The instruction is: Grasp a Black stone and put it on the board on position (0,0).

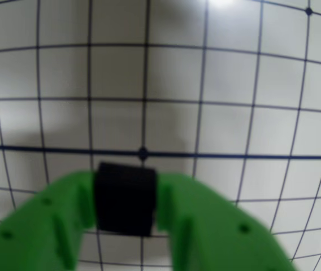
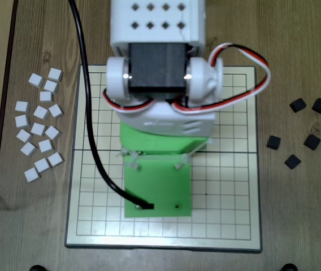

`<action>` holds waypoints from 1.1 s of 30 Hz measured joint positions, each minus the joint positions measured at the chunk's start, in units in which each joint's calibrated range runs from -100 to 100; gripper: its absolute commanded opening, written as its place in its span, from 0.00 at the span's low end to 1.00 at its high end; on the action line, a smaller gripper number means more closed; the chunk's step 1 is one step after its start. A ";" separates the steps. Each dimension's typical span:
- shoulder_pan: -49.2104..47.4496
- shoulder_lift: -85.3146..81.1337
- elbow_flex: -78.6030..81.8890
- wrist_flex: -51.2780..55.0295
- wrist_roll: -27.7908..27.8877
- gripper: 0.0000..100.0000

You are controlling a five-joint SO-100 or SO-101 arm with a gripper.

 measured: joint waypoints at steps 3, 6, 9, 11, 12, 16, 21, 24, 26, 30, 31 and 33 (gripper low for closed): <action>-0.11 0.00 1.70 -0.95 0.00 0.06; -0.11 0.00 2.59 -1.82 0.00 0.06; -0.11 0.00 2.77 -2.38 0.00 0.06; -0.11 0.00 2.77 -2.62 0.00 0.06; -0.11 0.00 2.77 -2.70 0.00 0.06; -0.11 0.00 2.77 -2.70 0.00 0.06; -0.11 0.00 2.77 -3.33 0.00 0.06; -0.11 0.00 2.77 -3.49 0.00 0.06; -0.11 0.00 2.77 -3.73 0.00 0.06; -0.11 0.00 3.84 -4.68 0.00 0.06; -0.11 0.00 4.11 -4.84 0.00 0.06; -0.11 0.00 4.65 -5.24 0.00 0.06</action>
